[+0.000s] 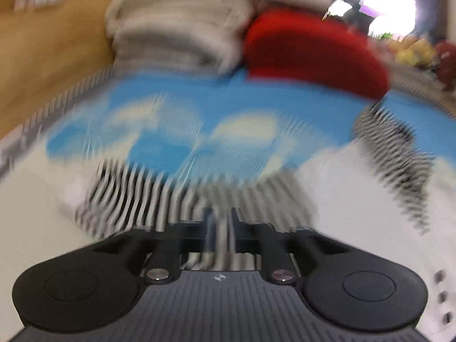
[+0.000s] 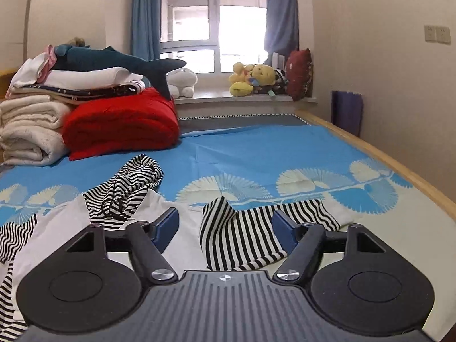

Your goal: Fold small clothes

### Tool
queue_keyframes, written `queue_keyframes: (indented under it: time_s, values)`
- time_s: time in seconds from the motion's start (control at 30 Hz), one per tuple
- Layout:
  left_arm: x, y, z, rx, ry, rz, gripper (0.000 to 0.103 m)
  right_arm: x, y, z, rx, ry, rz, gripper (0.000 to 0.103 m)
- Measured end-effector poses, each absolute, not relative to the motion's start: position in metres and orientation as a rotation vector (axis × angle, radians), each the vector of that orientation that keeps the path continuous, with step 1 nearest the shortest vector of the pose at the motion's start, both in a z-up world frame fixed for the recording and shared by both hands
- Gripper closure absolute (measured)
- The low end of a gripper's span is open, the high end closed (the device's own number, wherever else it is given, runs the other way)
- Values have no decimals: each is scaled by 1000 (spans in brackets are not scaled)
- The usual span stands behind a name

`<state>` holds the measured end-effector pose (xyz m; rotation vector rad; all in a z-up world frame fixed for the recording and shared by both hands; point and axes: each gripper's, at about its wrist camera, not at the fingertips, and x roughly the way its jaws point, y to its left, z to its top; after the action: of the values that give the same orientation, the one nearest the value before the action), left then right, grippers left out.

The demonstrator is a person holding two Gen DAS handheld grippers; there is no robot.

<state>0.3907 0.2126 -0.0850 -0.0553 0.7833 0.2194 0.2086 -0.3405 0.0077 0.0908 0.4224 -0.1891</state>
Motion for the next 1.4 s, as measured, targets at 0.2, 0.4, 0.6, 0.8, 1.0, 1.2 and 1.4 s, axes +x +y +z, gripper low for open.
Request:
queue_keyframes:
  time_s: [0.2, 0.4, 0.6, 0.8, 1.0, 1.2, 1.4]
  values:
    - [406, 297, -121, -245, 816, 451, 62, 226, -330, 6, 28, 459, -201, 42]
    - [401, 369, -146, -483, 799, 573, 46, 230, -318, 11, -23, 466, -205, 42]
    - [399, 381, -141, -455, 735, 595, 103, 235, -306, 12, -81, 488, -202, 42]
    - [393, 378, -133, -509, 778, 688, 77, 238, -300, 12, -142, 491, -218, 42]
    - [397, 401, -146, -615, 764, 681, 98, 237, -308, 13, -101, 501, -255, 42]
    - [402, 369, -101, -555, 687, 719, 99, 236, -310, 7, -161, 528, -254, 42]
    - [421, 279, -38, -436, 602, 484, 99, 247, -323, 1, -120, 571, -279, 42]
